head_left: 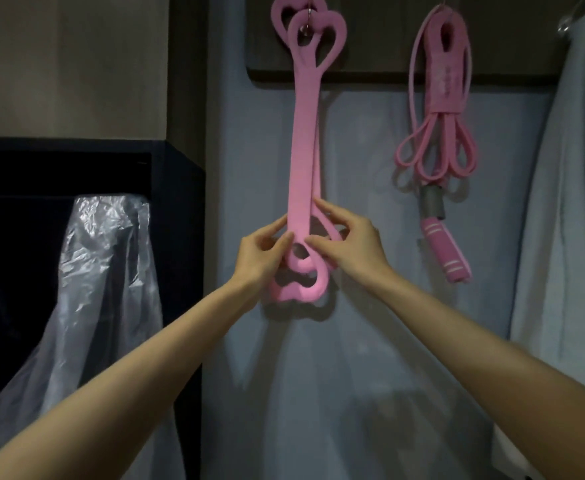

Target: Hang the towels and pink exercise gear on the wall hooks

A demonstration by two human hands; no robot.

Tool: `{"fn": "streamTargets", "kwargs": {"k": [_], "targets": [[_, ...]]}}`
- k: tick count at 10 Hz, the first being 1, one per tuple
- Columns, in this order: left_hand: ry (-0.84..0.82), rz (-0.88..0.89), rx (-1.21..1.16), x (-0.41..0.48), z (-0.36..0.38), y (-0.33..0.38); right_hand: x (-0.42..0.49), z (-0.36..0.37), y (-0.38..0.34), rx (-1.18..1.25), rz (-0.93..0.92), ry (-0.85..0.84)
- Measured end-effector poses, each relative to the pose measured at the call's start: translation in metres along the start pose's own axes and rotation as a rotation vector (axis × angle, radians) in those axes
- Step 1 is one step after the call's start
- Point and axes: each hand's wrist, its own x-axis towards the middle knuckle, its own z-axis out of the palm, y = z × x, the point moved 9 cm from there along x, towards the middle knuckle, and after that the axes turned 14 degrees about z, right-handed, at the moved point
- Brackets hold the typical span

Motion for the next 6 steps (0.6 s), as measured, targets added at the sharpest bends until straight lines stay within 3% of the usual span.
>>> {"fn": "streamTargets", "kwargs": {"k": [2,4,6], "targets": [[0.018,-0.060,-0.029,-0.018,-0.002,-0.011,-0.012,0.004,0.006,-0.082,-0.001,0.079],[0.042,-0.085,-0.007,-0.020,-0.008,-0.009,-0.012,0.004,0.006,-0.089,-0.008,-0.002],[0.051,-0.113,0.188,-0.027,-0.027,-0.009,-0.022,-0.012,0.016,-0.124,0.046,-0.031]]}}
